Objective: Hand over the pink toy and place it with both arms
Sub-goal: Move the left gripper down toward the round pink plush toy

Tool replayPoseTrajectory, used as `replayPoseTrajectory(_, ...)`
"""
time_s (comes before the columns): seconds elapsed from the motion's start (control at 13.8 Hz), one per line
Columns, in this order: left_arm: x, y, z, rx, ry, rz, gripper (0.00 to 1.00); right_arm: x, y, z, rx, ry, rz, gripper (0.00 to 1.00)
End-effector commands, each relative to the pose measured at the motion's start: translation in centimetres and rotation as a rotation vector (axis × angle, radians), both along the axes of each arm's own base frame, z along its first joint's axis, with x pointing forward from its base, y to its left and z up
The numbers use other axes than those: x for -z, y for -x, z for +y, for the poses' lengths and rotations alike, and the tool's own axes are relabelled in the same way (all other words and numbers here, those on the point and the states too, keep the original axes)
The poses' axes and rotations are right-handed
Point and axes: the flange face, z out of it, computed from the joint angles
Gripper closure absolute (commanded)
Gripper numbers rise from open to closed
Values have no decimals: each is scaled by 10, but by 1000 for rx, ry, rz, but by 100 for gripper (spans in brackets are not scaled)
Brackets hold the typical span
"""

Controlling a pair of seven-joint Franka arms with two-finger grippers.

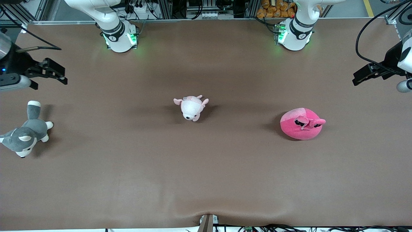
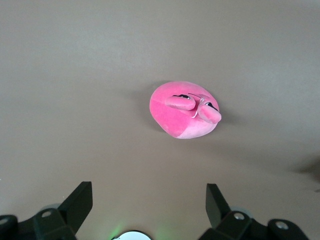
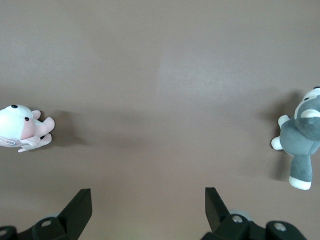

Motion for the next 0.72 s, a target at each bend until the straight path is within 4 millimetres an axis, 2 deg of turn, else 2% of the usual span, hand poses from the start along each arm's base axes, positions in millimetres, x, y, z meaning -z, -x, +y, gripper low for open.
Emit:
replayPoseTrajectory(0.0, 5, -1, 1, -6, -13, 45, 0, -2, 2, 4, 1, 14, -24, 0)
replayPoseTrajectory(0.07, 8, 3, 2, -20, -16, 84, 0, -3, 1, 4, 1, 12, -36, 0)
replayPoseTrajectory(0.36, 11, 0, 6, -12, -15, 91, 0, -3, -3, 3, 3, 12, -55, 0)
replayPoseTrajectory(0.65, -13, -2, 11, -33, -21, 38, 0, 2, -9, -5, 11, 11, -62, 0)
